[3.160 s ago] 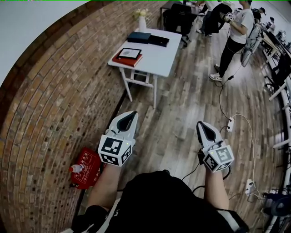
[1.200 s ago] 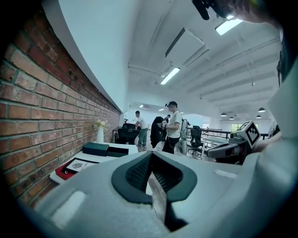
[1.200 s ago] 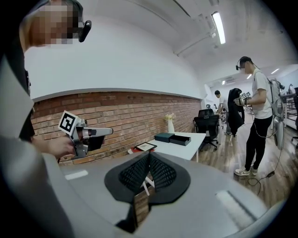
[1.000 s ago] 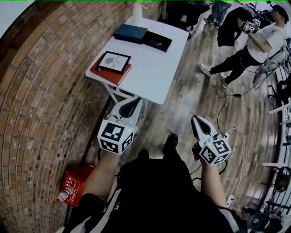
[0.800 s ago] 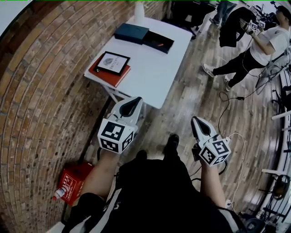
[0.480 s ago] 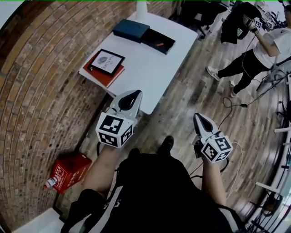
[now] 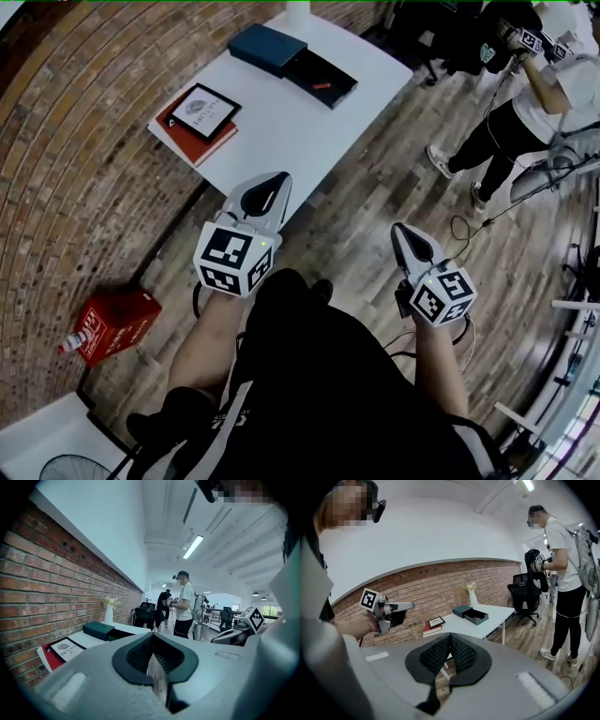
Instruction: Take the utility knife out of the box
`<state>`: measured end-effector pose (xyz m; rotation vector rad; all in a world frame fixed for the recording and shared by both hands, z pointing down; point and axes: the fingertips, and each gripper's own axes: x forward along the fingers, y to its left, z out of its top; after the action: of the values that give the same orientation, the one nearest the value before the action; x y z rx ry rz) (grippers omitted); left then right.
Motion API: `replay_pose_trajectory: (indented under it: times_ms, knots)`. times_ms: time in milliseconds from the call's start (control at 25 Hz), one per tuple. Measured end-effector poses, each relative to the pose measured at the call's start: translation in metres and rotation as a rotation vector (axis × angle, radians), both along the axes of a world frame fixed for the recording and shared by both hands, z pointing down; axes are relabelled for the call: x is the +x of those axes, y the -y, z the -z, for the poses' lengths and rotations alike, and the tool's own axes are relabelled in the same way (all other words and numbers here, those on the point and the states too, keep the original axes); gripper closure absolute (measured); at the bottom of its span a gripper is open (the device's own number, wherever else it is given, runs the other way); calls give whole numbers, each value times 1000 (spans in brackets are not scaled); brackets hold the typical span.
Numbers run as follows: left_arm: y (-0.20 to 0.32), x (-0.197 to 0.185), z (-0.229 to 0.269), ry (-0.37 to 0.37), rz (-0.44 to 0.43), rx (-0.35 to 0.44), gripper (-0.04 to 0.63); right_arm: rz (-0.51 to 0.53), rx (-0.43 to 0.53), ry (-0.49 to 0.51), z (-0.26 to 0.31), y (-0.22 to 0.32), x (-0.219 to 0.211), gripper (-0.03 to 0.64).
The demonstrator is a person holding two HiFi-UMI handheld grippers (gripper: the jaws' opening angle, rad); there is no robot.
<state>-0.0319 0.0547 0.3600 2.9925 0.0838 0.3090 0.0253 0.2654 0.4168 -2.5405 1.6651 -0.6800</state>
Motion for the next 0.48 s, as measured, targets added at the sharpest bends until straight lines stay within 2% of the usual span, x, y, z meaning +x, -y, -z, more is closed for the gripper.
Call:
replay_pose_trajectory:
  times_ms: [200, 480]
  knots:
    - [7, 8, -7, -2, 46, -12, 588, 72, -24, 10, -5, 16, 14, 617]
    - [49, 38, -31, 12, 112, -61, 588, 190, -77, 22, -20, 73, 42, 617]
